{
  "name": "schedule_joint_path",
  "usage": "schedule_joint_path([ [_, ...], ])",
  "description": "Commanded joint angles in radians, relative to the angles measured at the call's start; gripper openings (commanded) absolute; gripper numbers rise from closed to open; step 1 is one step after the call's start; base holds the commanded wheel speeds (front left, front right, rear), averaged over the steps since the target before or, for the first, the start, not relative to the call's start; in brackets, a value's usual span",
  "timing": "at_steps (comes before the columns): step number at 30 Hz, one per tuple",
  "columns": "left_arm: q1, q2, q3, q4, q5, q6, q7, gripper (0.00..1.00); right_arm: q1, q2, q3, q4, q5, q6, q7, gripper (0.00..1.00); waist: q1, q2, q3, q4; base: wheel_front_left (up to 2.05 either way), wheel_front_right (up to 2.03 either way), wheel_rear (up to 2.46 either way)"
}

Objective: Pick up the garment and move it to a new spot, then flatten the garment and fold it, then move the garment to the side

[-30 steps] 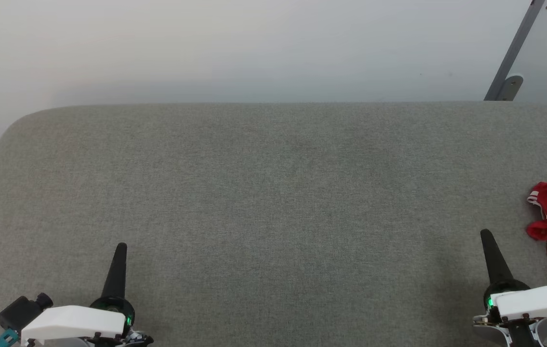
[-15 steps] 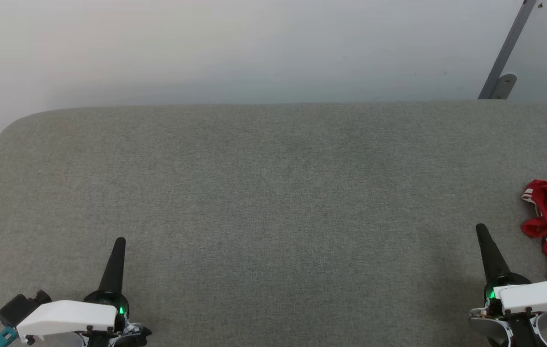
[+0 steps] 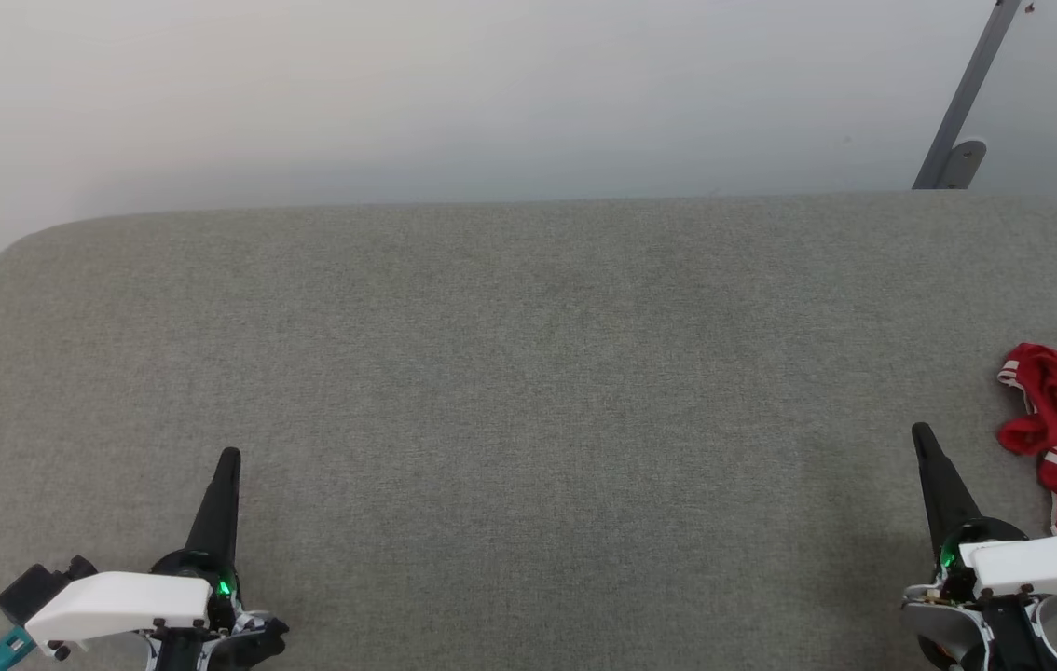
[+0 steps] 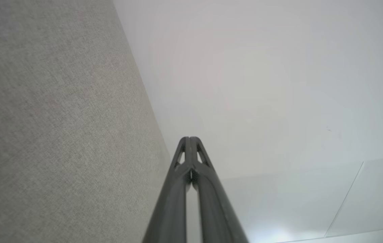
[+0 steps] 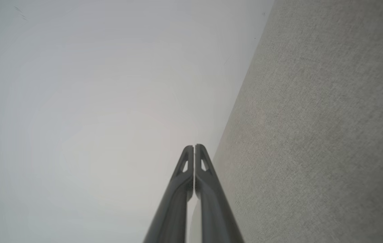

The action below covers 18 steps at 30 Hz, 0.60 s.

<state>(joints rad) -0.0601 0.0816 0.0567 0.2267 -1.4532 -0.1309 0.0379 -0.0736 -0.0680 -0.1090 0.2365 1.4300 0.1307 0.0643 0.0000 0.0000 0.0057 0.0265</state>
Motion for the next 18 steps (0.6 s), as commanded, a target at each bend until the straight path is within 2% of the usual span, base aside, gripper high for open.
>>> schedule_joint_path([
  [1,-0.025,0.0,0.008,0.0,-0.029,0.0,0.008,0.0,-0.018,0.003,-0.004,0.0,0.024,0.0,0.008,0.0,0.0,0.0,0.0,-0.002,0.0,0.0,0.0],
  [18,-0.044,-0.01,0.028,0.013,-0.137,0.0,0.044,0.0,-0.035,0.016,-0.006,0.007,0.138,0.0,0.041,0.0,0.0,0.0,-0.002,-0.018,0.0,0.0,0.0],
])
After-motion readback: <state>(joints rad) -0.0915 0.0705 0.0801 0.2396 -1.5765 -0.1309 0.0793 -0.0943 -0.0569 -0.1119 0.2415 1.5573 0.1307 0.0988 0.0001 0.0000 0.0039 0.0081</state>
